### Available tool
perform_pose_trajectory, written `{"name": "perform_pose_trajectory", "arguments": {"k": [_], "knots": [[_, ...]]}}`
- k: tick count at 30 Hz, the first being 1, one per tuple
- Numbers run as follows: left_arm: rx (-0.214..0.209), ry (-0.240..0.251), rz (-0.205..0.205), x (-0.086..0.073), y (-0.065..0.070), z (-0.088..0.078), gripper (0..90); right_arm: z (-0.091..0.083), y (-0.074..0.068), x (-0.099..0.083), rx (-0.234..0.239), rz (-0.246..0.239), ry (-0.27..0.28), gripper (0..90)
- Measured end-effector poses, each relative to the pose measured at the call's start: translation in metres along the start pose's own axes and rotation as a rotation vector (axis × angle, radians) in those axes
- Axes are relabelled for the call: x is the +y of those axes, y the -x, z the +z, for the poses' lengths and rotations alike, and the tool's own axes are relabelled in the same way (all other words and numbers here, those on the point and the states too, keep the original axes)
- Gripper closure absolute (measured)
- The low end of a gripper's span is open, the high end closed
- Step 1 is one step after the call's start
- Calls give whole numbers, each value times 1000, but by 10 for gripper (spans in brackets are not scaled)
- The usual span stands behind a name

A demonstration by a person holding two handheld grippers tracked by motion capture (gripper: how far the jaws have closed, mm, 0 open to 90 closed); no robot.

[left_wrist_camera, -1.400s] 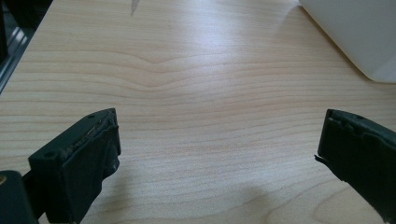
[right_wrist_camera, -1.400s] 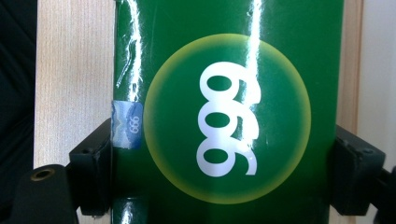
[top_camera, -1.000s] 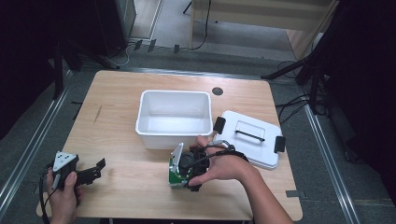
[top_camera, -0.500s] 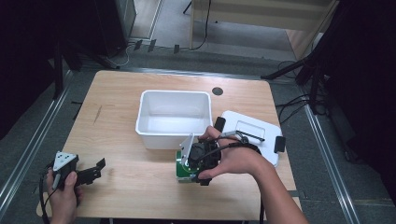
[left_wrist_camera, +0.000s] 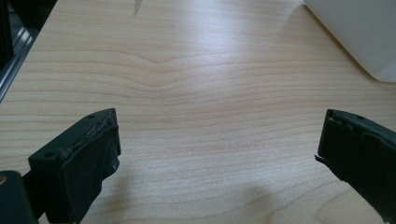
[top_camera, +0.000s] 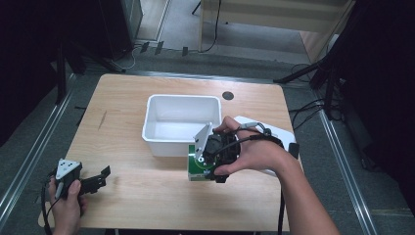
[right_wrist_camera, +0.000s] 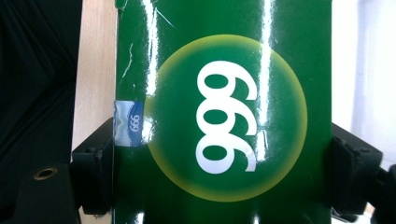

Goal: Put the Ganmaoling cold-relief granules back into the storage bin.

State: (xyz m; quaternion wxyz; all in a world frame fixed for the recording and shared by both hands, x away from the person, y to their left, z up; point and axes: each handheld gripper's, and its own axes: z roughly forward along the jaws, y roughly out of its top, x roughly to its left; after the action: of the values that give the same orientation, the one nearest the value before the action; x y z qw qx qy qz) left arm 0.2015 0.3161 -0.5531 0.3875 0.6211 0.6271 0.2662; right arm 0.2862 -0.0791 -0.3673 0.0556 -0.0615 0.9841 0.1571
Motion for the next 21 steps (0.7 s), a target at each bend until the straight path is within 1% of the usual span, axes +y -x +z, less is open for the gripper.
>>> {"name": "perform_pose_trajectory", "arguments": {"k": [1,2,3,6,7,8,9,10,11,13,14,15,16,17,20,21], "knots": [[0,0,0,0,0,0,0,-6,3,1,-7,7,-1,161],[-1,0,0,0,0,0,0,-6,3,1,-7,7,-1,161],[-1,0,0,0,0,0,0,-12,7,2,-11,4,6,161],[-1,1,-1,0,0,0,0,-17,10,2,-16,6,6,161],[-1,1,-1,0,0,0,0,-22,14,3,-20,0,11,161],[-1,1,-1,0,0,0,0,-22,14,3,-20,0,11,161],[-1,1,-1,0,0,0,0,-24,14,3,-22,13,2,161],[-1,1,-1,0,0,0,0,-26,18,4,-25,4,4,161],[-1,1,-1,0,0,0,0,-30,21,4,-27,6,0,161],[-2,3,-2,0,0,0,0,-31,22,4,-25,11,-3,161],[-2,2,-2,0,0,0,0,-33,25,4,-25,1,0,161],[-2,2,-2,0,0,0,0,-36,27,4,-27,18,-8,161],[-2,2,-2,0,0,0,0,-36,27,4,-27,18,-8,161],[-2,1,-1,0,0,0,0,-39,32,4,-32,7,-3,161],[-4,-1,-2,0,0,0,0,-41,35,4,-40,10,-3,161],[-5,1,-3,0,0,0,0,-44,39,5,-44,5,4,162]]}}
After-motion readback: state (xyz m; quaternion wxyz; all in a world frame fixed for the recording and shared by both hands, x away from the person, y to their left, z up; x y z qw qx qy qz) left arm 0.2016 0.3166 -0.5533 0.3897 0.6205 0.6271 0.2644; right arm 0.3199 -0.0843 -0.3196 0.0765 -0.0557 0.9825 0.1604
